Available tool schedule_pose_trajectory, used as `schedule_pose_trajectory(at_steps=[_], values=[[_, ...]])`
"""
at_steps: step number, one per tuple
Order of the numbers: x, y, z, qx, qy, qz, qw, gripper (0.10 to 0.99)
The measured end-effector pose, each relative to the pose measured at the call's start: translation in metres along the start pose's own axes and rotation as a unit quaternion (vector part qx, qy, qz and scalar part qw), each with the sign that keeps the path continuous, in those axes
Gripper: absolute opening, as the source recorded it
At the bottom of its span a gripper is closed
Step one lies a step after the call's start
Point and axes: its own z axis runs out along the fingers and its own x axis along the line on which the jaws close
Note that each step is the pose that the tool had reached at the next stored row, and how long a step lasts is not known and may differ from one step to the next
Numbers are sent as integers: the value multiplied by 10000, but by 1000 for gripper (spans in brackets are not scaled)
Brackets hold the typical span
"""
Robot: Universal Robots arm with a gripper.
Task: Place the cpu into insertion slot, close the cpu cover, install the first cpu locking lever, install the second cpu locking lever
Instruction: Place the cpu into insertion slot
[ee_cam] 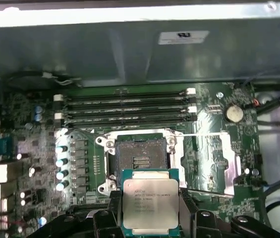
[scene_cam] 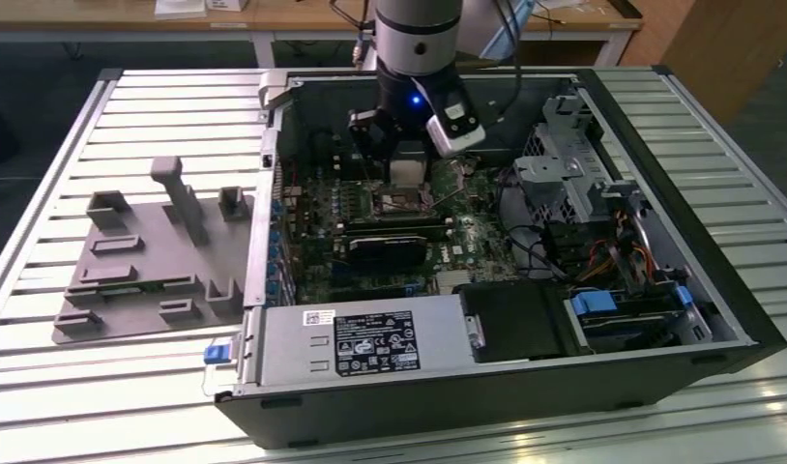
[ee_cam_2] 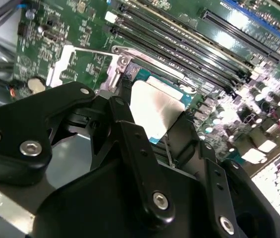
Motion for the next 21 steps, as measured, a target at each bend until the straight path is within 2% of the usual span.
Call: schedule_pose_trajectory(at_steps=[5, 9, 14, 21], values=[[1, -2, 29, 26, -38, 435, 9990, 537], [2, -4, 51, 40, -68, 792, 9968, 537], [3, -7, 78, 55, -105, 1246, 9921, 537], [7, -9, 105, 74, -154, 1828, 9830, 537]])
